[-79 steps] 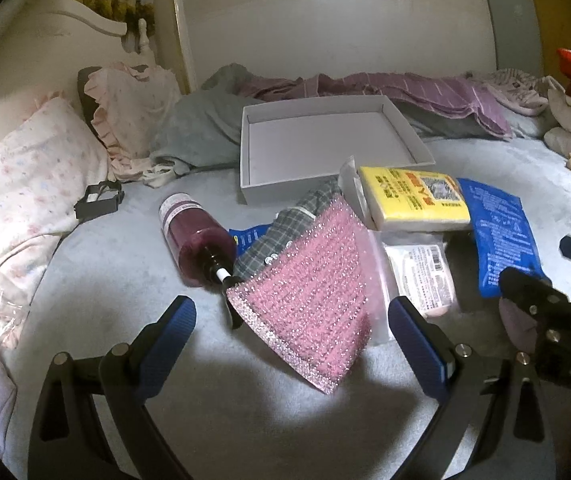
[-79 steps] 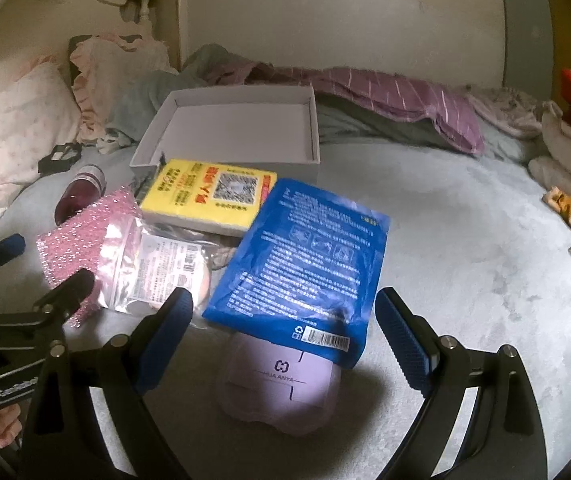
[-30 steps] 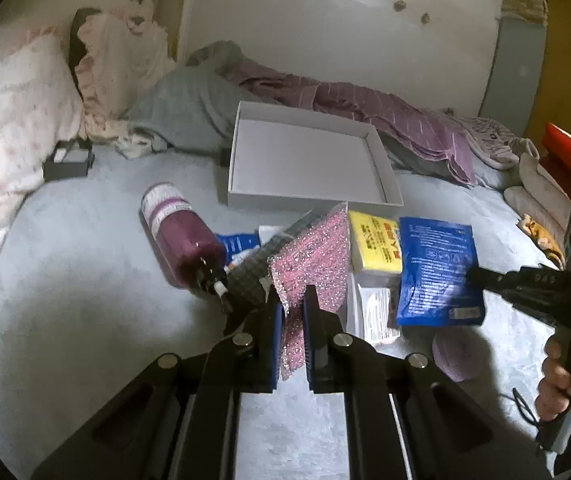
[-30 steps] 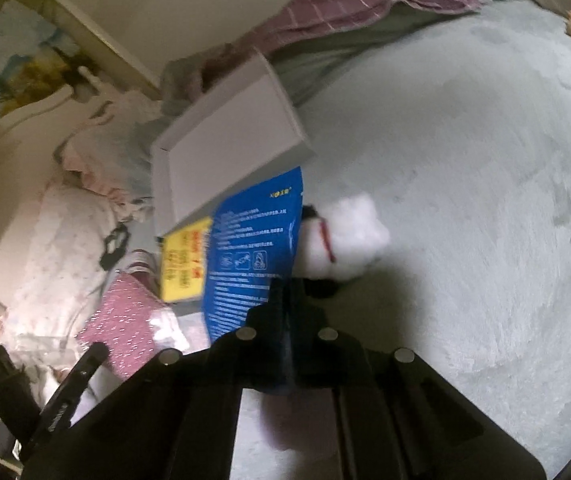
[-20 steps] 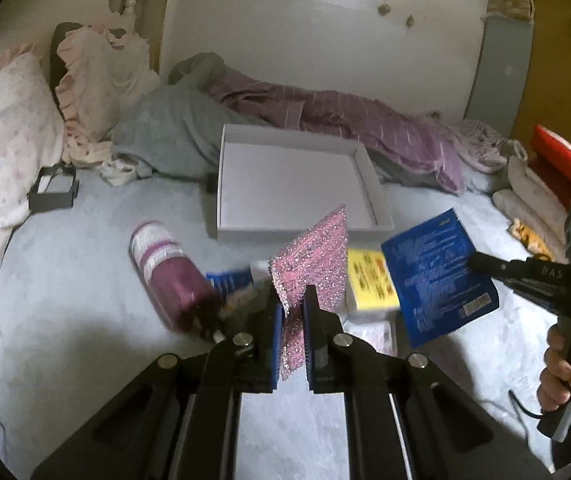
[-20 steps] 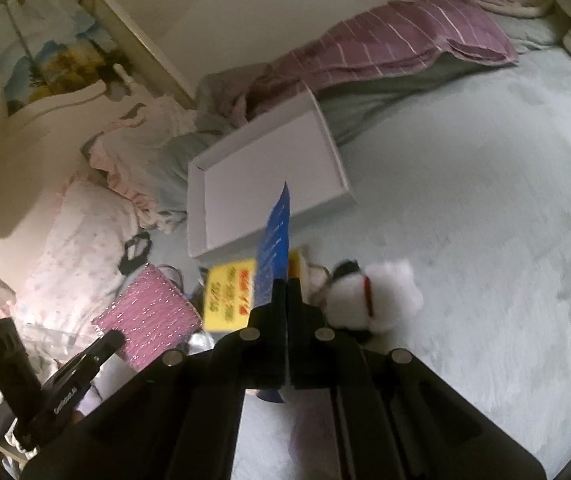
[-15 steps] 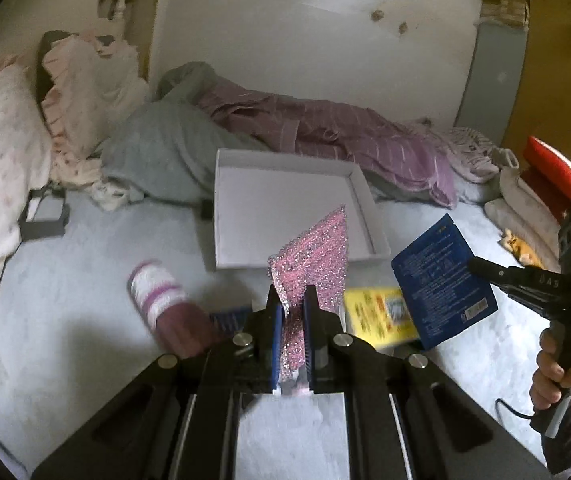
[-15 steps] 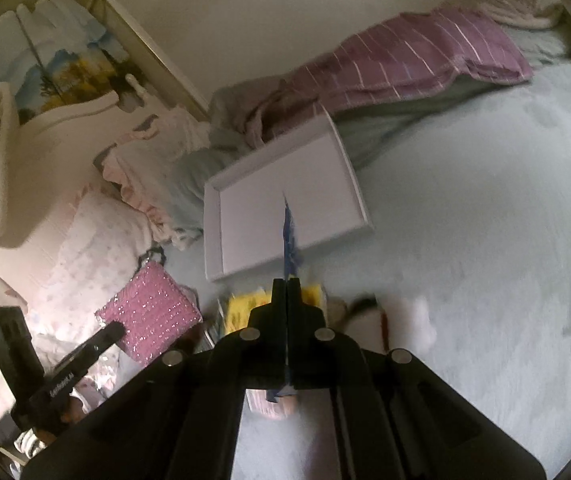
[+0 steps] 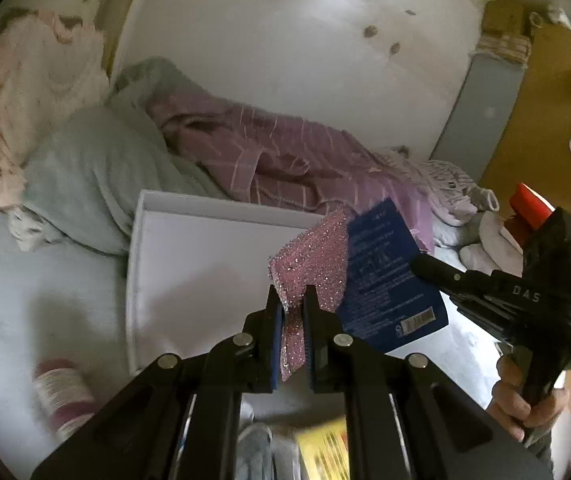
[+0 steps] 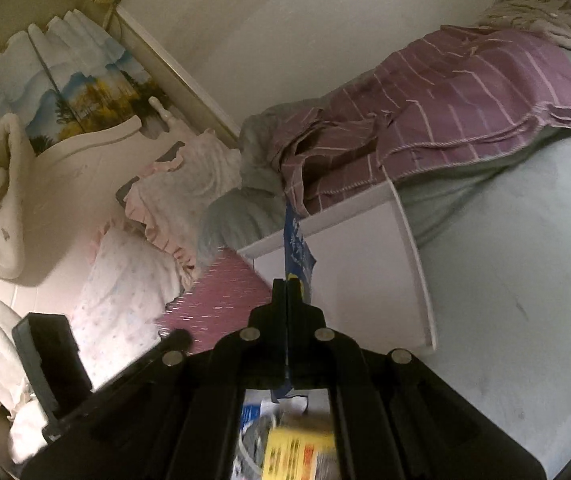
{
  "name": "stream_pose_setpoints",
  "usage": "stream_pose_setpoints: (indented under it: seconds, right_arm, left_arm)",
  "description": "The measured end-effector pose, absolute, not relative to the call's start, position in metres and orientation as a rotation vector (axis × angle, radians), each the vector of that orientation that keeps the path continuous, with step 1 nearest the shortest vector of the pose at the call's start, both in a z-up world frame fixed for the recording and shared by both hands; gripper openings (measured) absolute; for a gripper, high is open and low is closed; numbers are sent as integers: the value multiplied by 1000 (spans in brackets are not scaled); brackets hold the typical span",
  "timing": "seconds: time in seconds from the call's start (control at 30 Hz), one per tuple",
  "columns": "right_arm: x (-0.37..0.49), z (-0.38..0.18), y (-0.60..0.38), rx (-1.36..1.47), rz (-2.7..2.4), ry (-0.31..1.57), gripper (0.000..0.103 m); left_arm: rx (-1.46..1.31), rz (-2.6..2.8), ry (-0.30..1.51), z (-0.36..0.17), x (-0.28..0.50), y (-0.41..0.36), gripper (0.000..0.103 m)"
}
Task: Organize soft objects
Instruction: 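Lower sponge and blue packet into the white box while both grippers open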
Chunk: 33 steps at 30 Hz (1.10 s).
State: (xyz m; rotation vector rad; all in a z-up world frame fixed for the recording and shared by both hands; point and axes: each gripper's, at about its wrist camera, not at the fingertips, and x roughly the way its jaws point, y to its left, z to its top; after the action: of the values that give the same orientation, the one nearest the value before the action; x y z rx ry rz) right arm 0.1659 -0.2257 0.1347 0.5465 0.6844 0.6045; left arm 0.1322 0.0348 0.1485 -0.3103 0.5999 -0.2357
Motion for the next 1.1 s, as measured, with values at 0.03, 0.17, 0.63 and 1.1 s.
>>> stream_pose_setpoints:
  seconds: [0.03, 0.17, 0.63, 1.1]
  right_arm:
    - [176, 129, -222, 549, 610, 685, 1]
    - [205, 97, -216, 586, 639, 706, 1]
    - [245, 37, -220, 464, 399, 840, 1]
    - [231, 56, -197, 231, 345, 894, 7]
  left_arm:
    - [-318, -230, 602, 141, 142, 35, 8]
    - [-392, -190, 630, 107, 171, 45, 8]
    - [-27, 140, 868, 48, 212, 36, 8]
    - [-41, -33, 878, 66, 191, 36, 20]
